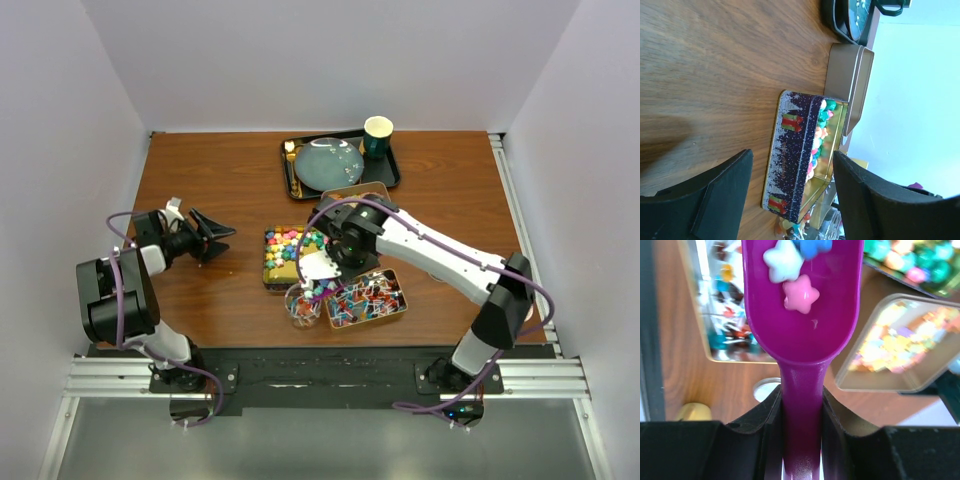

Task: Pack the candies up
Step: Place the fake candies in the packing bottle, then adjust the spatula.

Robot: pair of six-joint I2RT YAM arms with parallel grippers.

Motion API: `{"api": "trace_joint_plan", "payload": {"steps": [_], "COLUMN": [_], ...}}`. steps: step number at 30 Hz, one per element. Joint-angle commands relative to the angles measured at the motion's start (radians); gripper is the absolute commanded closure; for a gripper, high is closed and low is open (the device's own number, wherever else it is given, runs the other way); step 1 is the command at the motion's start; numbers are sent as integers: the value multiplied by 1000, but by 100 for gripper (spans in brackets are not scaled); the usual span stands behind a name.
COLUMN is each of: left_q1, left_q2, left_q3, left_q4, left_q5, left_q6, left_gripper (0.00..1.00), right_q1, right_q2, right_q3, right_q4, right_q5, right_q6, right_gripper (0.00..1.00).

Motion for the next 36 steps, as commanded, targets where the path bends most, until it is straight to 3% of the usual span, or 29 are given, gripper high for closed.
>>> {"api": "trace_joint_plan", "payload": {"steps": [1, 8, 17, 18, 19, 20, 22, 25, 26, 36], "left_q1": [9, 11, 9, 9, 9, 9, 11, -3, -12, -124], "left_q2": [-35, -35, -59, -62, -68, -78, -90, -119, -136, -226], "left_q3": [-26, -29, -38, -41, -45, -53, -70, -137, -147, -142], "left_q4": [47, 60, 68, 71, 114, 154, 251, 545, 577, 450], "left_q5": [-8, -11, -8, 6, 23, 47, 118, 204, 212, 177], "left_q6": [-14, -31, -46, -51, -59, -95, -149, -376, -440, -356], "left_gripper": [30, 30, 32, 37, 77, 100, 100, 100, 100, 100], "right_q1": [39, 116, 125, 124, 121, 105, 82, 23, -3, -1], "right_q2": [30, 30, 30, 31, 37, 48, 79, 146, 184, 419], "right_q3": [98, 91, 225, 245, 264, 300, 321, 324, 333, 658], "right_q4": [-164, -201, -253, -251, -242, -241, -247, -209, -190, -170], "right_q5": [179, 335, 358, 355, 335, 320, 271, 217, 186, 89], "right_q6": [45, -1, -14, -14, -6, 17, 52, 126, 158, 241], "right_gripper": [100, 100, 100, 100, 100, 100, 100, 100, 100, 100]}}
